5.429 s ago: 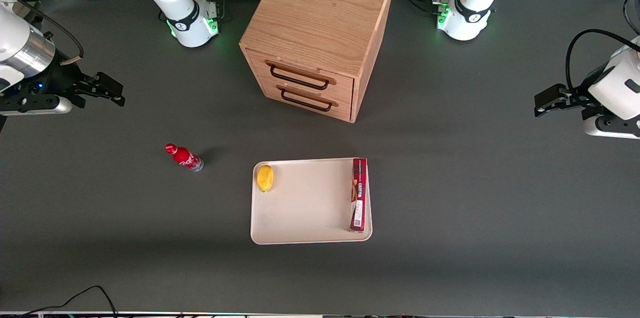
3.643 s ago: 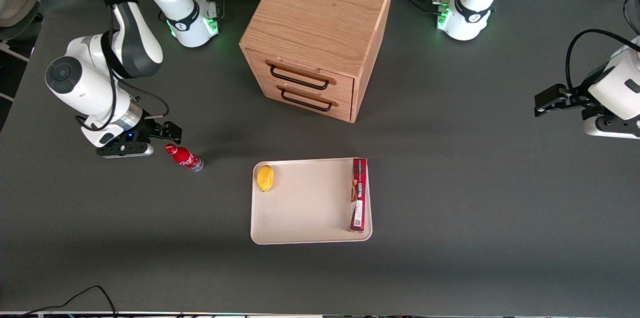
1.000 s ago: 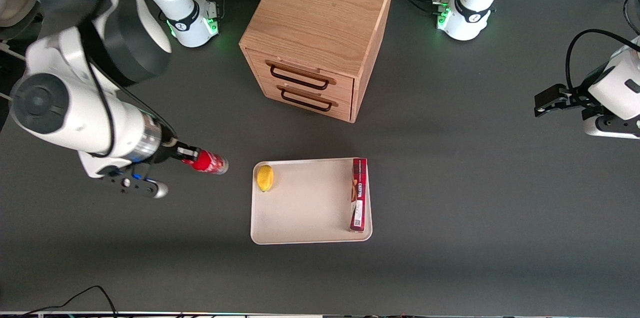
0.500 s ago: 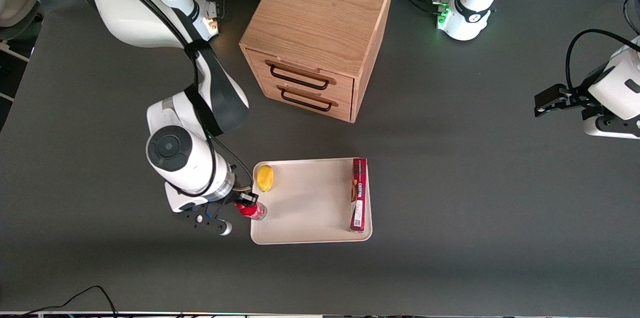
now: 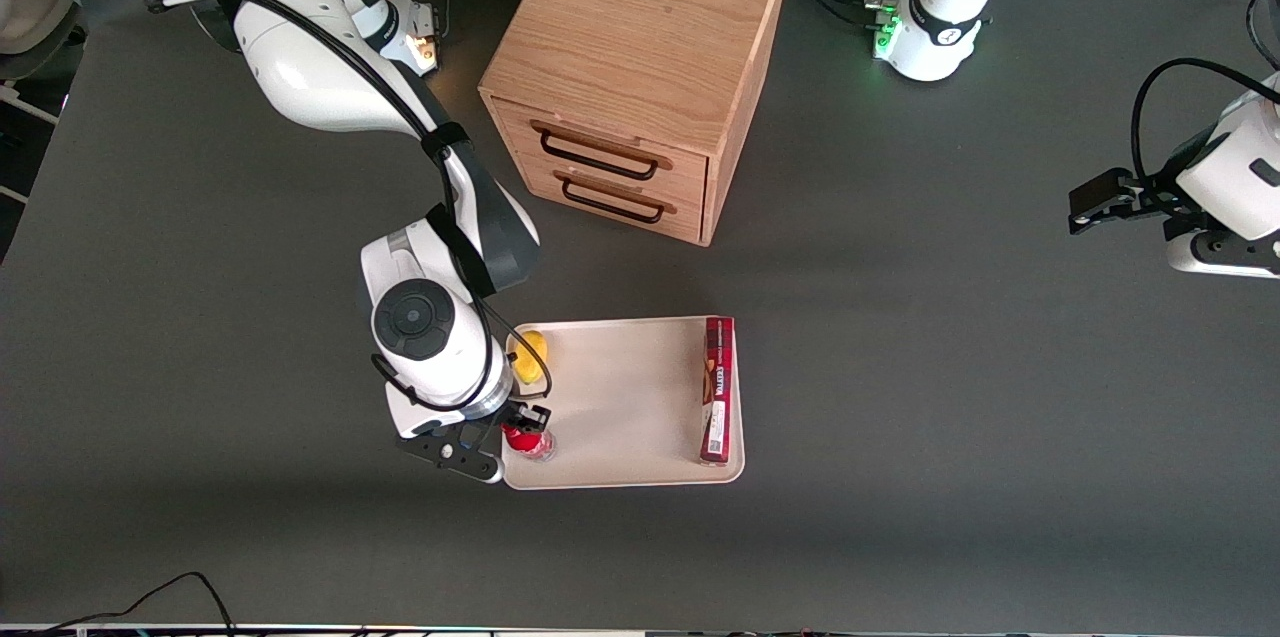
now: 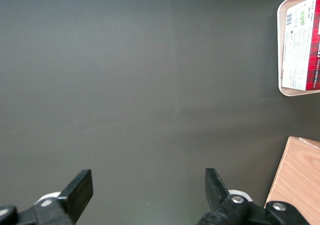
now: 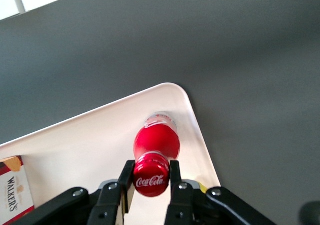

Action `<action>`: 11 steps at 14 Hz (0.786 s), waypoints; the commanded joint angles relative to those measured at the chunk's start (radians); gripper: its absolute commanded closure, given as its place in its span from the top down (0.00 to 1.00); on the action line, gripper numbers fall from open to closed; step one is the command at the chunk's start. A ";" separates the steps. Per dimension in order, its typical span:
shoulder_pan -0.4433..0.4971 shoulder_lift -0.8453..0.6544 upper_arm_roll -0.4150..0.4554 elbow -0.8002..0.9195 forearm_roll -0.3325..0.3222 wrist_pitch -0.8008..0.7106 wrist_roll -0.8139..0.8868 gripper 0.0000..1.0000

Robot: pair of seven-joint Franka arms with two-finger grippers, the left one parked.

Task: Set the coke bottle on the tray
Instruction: 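Lower the bottle upright onto the tray and open the right gripper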

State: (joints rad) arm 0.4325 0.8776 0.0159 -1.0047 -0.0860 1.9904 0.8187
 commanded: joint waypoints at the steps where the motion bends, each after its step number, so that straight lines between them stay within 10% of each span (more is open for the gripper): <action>1: 0.014 0.023 -0.017 0.047 -0.027 -0.002 0.028 0.14; 2: 0.014 0.023 -0.017 0.046 -0.031 -0.002 0.028 0.39; 3: 0.015 0.023 -0.017 0.044 -0.044 -0.002 0.028 0.88; 4: 0.018 0.024 -0.017 0.043 -0.069 -0.002 0.028 1.00; 11: -0.018 -0.168 0.018 -0.004 -0.061 -0.270 -0.002 1.00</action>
State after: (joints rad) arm 0.4376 0.8186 0.0136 -0.9543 -0.1367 1.8148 0.8198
